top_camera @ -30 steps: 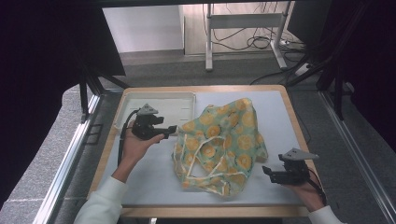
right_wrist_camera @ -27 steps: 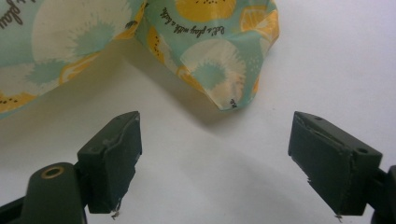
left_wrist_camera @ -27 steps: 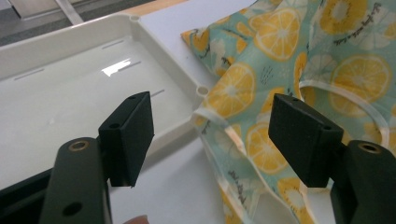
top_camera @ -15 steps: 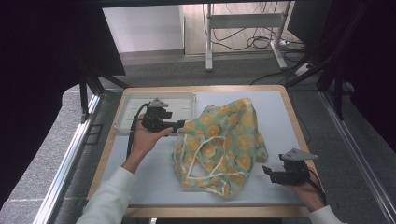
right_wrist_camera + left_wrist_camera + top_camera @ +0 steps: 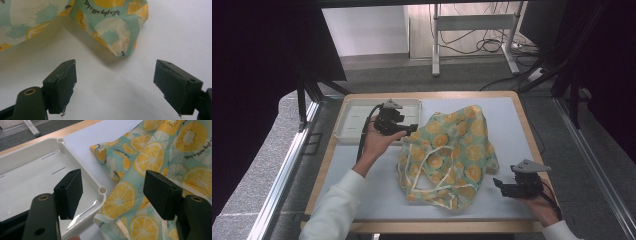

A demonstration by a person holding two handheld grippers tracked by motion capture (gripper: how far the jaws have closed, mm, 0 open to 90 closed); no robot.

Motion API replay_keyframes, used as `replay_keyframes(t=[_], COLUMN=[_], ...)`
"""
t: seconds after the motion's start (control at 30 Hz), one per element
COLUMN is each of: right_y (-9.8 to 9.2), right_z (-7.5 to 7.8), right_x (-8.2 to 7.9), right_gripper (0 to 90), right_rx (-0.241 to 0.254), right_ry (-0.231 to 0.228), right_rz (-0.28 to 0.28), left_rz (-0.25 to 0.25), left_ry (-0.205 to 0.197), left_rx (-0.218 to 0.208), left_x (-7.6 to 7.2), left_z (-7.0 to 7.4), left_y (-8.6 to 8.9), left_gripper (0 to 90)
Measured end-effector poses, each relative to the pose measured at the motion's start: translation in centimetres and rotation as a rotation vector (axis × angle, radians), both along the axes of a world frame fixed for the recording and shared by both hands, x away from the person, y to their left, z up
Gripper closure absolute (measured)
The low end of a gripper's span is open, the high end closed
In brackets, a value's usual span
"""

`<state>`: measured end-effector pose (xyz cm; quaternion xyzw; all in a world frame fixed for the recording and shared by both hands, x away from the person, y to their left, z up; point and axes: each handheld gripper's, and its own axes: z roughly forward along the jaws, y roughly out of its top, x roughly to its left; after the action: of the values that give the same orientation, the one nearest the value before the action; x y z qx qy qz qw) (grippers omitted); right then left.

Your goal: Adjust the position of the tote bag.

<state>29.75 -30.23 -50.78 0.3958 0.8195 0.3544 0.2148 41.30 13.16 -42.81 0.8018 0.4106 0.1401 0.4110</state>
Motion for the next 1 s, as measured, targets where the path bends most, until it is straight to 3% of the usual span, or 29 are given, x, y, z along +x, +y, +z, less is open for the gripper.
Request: replay_keyframes(t=[0.27, 0.47, 0.8, 1.0], right_y=[0.1, 0.1, 0.4, 0.4], right_z=[-0.1, -0.1, -0.2, -0.4], right_x=[0.0, 0.0, -0.1, 0.0], right_gripper=[19.1, 19.2, 19.5, 19.6], right_rx=[-0.012, -0.016, -0.032, -0.039], right_ry=[-0.003, -0.005, -0.002, 0.0], right_rz=[0.003, 0.007, 0.014, 0.015], left_rz=[0.002, -0.012, -0.015, 0.004], left_ry=[0.019, 0.009, 0.04, 0.046], left_rx=[-0.031, -0.008, 0.033, 0.026], left_x=[1.7, 2.7, 4.9, 6.2], left_z=[0.6, 1.5, 0.2, 0.2], left_y=[-1.2, -2.6, -5.2, -5.6], left_gripper=[32.3, 32.0, 30.1, 30.0])
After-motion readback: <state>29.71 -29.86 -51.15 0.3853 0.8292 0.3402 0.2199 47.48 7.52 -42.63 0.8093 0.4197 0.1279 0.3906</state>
